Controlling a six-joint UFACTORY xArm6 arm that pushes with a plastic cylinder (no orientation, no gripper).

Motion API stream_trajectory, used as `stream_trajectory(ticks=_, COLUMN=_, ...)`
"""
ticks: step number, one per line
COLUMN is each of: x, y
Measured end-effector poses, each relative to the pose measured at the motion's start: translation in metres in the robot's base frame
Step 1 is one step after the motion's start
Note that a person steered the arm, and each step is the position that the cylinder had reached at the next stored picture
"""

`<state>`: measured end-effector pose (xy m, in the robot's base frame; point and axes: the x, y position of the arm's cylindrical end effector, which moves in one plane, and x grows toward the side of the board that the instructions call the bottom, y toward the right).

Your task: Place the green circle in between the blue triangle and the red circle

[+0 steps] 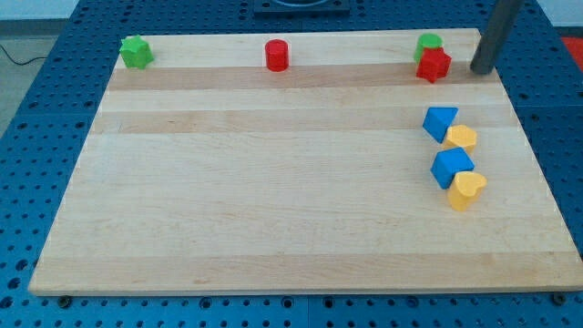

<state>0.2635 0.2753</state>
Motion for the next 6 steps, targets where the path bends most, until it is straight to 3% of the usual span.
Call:
stream_trajectory(ticks=1, x=-0.041, y=0.0)
stream_trajectory(ticks=2, x=-0.043, y=-0.023)
stream_trajectory(ticks=3, x=-0.028, y=-0.072)
stream_trajectory(ticks=4, x=0.02, y=-0.127)
stream_trajectory(ticks=5, x=0.067, y=-0.167)
stream_trajectory(ticks=6, x=0.087, y=-0.183)
